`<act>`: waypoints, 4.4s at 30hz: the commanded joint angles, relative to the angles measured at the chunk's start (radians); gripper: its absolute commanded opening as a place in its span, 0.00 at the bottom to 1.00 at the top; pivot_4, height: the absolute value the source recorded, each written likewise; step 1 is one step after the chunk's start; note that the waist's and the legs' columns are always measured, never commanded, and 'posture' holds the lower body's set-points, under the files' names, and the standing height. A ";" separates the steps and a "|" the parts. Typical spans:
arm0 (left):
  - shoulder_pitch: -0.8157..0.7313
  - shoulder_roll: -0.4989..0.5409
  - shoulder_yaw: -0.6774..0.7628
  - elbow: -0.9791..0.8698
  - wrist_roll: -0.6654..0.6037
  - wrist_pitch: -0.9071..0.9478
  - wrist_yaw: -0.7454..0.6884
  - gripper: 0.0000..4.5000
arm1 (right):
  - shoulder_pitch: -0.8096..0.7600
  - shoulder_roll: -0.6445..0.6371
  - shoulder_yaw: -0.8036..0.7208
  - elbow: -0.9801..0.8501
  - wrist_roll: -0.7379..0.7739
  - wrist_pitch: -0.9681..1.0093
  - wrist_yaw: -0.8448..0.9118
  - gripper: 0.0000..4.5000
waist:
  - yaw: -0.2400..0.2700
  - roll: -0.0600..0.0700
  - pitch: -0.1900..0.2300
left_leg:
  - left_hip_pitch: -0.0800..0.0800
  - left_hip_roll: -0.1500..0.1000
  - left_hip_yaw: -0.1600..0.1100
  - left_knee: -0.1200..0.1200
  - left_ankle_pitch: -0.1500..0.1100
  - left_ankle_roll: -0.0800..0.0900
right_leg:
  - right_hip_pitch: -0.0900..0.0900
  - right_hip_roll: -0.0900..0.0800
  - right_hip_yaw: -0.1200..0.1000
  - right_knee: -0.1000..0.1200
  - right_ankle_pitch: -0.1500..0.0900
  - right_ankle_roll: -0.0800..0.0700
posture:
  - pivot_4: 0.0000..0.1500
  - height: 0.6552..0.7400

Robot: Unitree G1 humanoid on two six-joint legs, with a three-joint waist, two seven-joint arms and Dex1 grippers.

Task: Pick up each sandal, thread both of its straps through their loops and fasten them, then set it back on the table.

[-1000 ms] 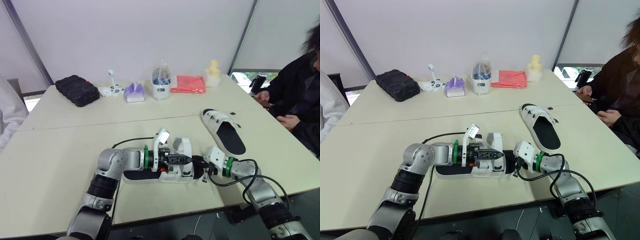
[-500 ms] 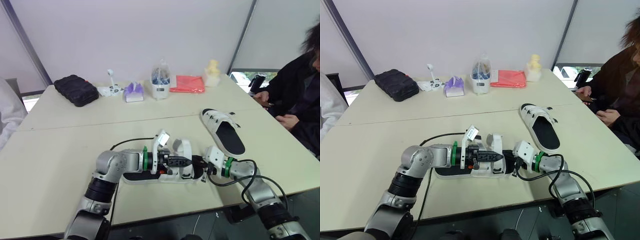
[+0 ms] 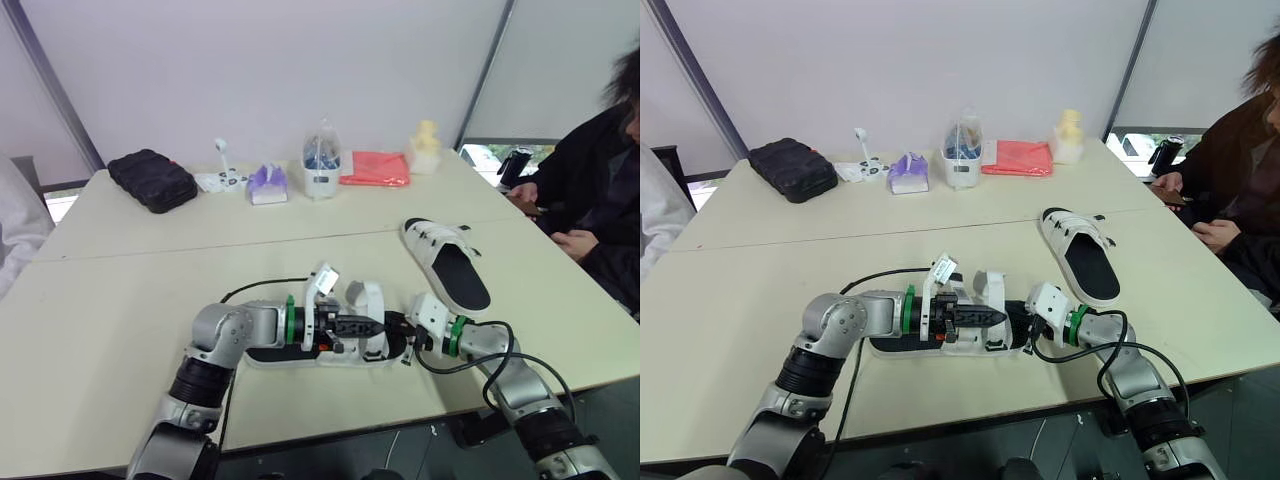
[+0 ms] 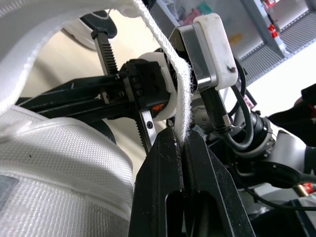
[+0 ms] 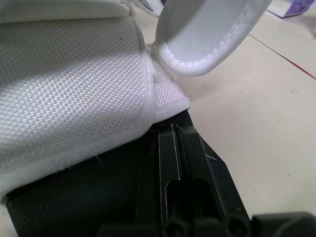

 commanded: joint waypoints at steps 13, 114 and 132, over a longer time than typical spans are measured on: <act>0.055 0.046 -0.127 -0.043 0.092 -0.094 0.000 0.01 | 0.036 0.008 0.044 0.076 -0.050 0.069 0.002 0.00 | 0.001 -0.001 -0.001 | 0.001 0.000 0.000 -0.005 0.000 -0.001 | -0.001 -0.001 0.000 -0.001 -0.001 -0.001 | 1.00 1.00; -0.069 0.160 -0.242 0.067 0.299 -0.628 -0.502 0.01 | 0.139 -0.023 0.022 -0.051 -0.009 0.181 0.007 0.00 | 0.026 0.004 0.003 | -0.009 0.001 -0.005 -0.008 0.001 0.003 | -0.008 0.002 -0.005 -0.015 0.001 -0.001 | 1.00 1.00; -0.073 0.141 -0.255 0.075 0.328 -0.589 -0.533 0.01 | 0.153 -0.023 0.025 -0.065 -0.010 0.184 -0.008 0.00 | 0.026 0.004 0.002 | -0.012 0.001 -0.006 -0.007 0.002 0.003 | -0.009 0.002 -0.006 -0.014 0.001 -0.001 | 1.00 1.00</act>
